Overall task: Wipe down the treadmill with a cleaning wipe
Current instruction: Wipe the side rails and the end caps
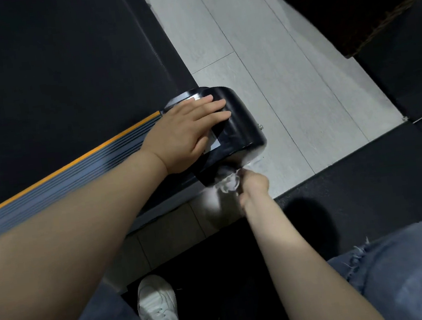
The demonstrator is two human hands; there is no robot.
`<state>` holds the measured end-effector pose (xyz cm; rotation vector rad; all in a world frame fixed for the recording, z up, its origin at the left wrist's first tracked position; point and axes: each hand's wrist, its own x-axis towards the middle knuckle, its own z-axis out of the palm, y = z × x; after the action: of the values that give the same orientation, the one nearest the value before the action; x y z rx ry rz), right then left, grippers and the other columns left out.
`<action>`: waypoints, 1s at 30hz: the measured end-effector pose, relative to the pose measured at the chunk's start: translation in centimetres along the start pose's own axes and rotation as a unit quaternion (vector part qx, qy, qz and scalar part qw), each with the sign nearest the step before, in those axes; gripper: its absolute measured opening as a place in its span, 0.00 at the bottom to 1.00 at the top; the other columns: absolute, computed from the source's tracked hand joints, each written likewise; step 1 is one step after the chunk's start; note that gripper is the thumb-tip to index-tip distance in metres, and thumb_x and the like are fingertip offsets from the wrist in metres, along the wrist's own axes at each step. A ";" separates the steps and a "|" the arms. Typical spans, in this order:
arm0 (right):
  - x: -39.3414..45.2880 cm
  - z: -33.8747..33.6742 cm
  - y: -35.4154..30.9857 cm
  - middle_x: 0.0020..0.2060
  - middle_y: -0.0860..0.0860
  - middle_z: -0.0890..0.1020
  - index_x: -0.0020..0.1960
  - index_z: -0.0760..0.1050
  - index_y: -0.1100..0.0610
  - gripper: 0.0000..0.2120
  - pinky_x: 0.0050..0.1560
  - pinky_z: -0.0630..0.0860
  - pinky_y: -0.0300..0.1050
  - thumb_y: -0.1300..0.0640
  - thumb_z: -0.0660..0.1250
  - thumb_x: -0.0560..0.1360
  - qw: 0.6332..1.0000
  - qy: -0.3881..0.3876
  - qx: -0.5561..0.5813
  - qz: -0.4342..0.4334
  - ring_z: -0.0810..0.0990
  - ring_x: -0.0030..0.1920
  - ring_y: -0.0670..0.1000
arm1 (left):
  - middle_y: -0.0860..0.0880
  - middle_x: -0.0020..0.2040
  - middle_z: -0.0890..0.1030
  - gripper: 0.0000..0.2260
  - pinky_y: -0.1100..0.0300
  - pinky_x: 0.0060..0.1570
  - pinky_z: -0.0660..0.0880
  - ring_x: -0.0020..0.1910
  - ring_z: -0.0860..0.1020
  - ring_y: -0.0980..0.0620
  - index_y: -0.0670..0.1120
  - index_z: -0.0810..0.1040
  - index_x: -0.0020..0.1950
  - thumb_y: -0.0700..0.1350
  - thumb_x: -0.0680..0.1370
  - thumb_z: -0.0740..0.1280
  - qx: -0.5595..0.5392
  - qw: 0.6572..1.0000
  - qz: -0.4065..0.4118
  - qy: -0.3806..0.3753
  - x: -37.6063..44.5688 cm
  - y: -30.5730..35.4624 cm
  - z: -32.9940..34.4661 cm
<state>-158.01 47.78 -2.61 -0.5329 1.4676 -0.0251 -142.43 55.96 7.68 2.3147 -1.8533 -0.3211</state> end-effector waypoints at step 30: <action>-50.9 -23.5 -27.3 0.41 0.49 0.82 0.48 0.78 0.53 0.06 0.42 0.75 0.40 0.63 0.65 0.76 0.887 -0.015 -0.197 -0.417 0.78 0.40 0.44 | 0.44 0.49 0.85 0.08 0.59 0.46 0.81 0.46 0.85 0.50 0.41 0.79 0.57 0.40 0.80 0.65 -0.709 0.592 -0.319 -0.213 6.0 36.4 -39.4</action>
<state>-178.32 32.98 54.47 -1.4654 1.1129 -0.4021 -165.02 41.65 54.58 1.4385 -0.1511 -1.7298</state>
